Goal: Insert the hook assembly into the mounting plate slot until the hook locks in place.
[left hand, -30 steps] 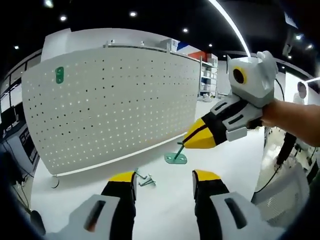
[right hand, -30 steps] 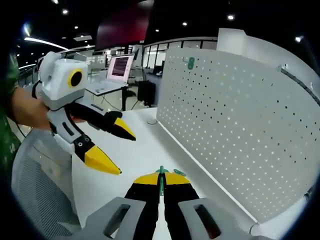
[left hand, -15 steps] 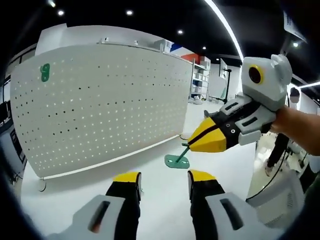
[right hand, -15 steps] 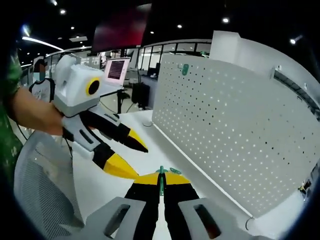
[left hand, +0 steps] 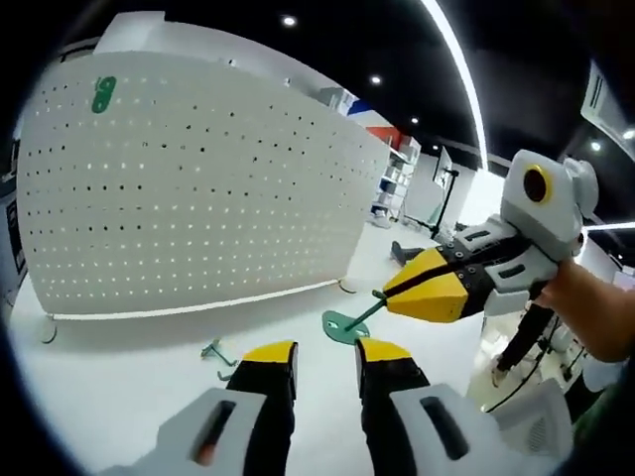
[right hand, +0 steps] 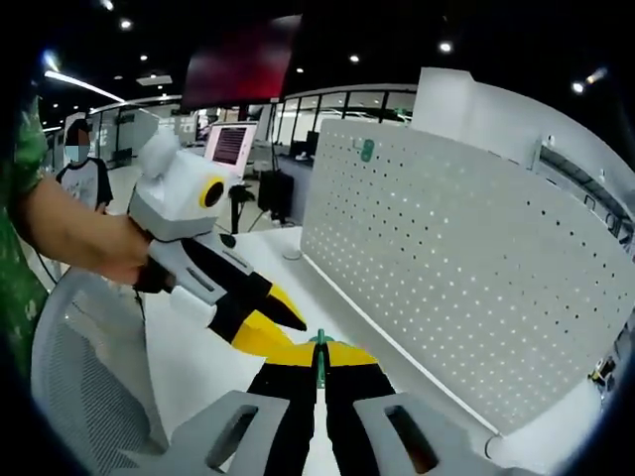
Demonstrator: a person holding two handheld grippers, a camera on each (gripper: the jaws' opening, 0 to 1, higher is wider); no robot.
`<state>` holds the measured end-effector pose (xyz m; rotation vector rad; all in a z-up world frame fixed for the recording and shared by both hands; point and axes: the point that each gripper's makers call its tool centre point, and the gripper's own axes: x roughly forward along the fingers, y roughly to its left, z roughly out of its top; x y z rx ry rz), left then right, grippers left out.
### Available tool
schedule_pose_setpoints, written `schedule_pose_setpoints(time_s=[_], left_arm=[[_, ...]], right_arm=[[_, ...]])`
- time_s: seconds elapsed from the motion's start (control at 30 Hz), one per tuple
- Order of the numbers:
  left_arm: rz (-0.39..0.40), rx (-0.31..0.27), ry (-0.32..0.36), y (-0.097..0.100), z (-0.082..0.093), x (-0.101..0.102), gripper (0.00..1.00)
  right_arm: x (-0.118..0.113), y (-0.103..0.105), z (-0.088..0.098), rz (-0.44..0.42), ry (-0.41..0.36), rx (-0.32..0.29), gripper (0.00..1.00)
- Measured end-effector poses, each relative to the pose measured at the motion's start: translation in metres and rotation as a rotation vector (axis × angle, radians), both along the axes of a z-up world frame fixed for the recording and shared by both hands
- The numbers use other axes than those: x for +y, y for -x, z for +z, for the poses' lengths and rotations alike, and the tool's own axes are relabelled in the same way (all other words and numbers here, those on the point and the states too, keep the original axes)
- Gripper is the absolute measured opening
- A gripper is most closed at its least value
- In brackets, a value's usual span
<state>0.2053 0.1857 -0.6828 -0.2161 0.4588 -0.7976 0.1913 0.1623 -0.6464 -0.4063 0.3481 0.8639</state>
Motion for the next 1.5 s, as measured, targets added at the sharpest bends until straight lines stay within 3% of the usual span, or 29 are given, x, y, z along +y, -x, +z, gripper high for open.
schedule_pose_setpoints(time_s=[0.2,0.27,0.57,1.5], left_arm=[[-0.002,0.031,0.045,0.0008,-0.0004,-0.0017,0.15],[-0.001,0.065,0.094,0.0018,0.0005,-0.004,0.13],[0.001,0.097,0.131,0.0017,-0.0015,-0.006,0.09],[0.008,0.112,0.178,0.0012,0.0069,0.0013,0.02]], right_arm=[[0.0017,0.0002,0.0001,0.0,-0.005,0.001,0.0],[0.0018,0.0001,0.0002,0.0,-0.008,0.001,0.0],[0.0028,0.0009,0.0005,0.002,-0.019,0.003,0.0],[-0.0008,0.0093,-0.0056,-0.007,-0.026,0.04,0.01]])
